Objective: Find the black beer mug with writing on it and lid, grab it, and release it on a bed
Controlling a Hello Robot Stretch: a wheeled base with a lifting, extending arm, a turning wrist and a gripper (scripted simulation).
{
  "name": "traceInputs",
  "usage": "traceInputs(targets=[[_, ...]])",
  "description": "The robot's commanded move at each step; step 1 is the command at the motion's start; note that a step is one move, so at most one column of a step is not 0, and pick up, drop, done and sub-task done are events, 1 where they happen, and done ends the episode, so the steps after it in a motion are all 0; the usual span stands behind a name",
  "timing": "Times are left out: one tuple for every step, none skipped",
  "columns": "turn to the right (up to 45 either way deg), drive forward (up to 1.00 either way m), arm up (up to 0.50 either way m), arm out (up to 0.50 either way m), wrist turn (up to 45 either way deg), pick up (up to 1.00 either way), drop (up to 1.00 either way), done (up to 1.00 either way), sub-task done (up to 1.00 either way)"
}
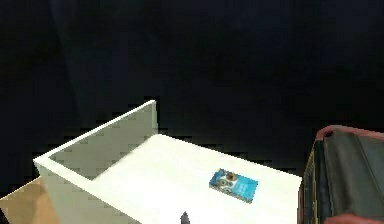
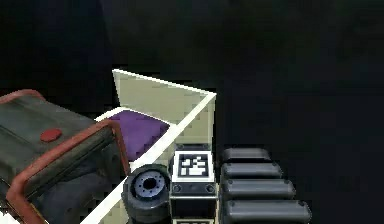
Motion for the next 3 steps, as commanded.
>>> traceInputs(targets=[[45.0,0.00,0.00,0.00,0.0,0.00,0.00,0.00,0.00],[-45.0,0.00,0.00,0.00,0.0,0.00,0.00,0.00,0.00],[-45.0,0.00,0.00,0.00,0.0,0.00,0.00,0.00,0.00]])
